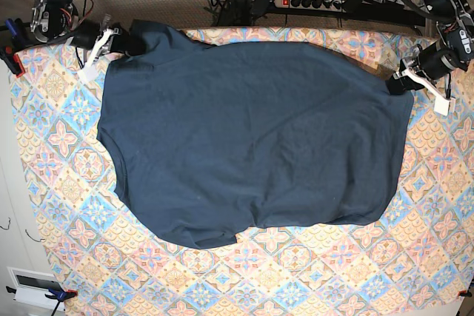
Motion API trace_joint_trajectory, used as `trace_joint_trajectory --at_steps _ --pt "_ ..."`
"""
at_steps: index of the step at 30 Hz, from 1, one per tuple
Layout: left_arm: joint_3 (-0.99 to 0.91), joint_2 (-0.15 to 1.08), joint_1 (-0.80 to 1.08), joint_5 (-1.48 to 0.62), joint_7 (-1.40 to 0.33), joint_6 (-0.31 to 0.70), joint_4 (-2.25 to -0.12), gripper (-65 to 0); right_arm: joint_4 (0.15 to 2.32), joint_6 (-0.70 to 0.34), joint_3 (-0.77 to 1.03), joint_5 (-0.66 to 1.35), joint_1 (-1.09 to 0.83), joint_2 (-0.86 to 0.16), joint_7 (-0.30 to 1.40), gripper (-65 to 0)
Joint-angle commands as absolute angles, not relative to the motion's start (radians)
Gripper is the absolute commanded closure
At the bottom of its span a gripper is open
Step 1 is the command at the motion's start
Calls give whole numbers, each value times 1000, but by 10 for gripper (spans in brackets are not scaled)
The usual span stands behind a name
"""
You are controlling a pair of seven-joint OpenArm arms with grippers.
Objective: Layout the t-shirt on the table in an organized manner, then fold the t-shirt properly
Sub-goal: 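Hold the shirt corners steady with both grippers, then lift the held edge with both grippers and fold it over the shirt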
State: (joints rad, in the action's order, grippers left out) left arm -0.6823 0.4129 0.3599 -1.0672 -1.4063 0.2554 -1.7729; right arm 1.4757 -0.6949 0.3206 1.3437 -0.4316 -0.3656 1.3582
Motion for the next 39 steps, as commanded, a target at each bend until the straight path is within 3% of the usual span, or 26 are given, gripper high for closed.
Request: trace_joint_trajectory --at_steps 1,11,31,39 --pt "-688 430 355 -1084 -1396 255 -1787 0 1494 -698 331 1372 -429 -381 1351 0" --pt "-694 424 337 -1092 -1396 257 -1787 0 1495 -698 420 1432 -417 -381 1351 -11" --pt "-811 321 249 -1086 -1396 257 -1778 0 1460 -698 430 1428 -22 -361 1342 -11" --pt "-840 308 166 -1087 -1396 257 -1610 0 1305 -698 367 1395 97 -360 1340 -11"
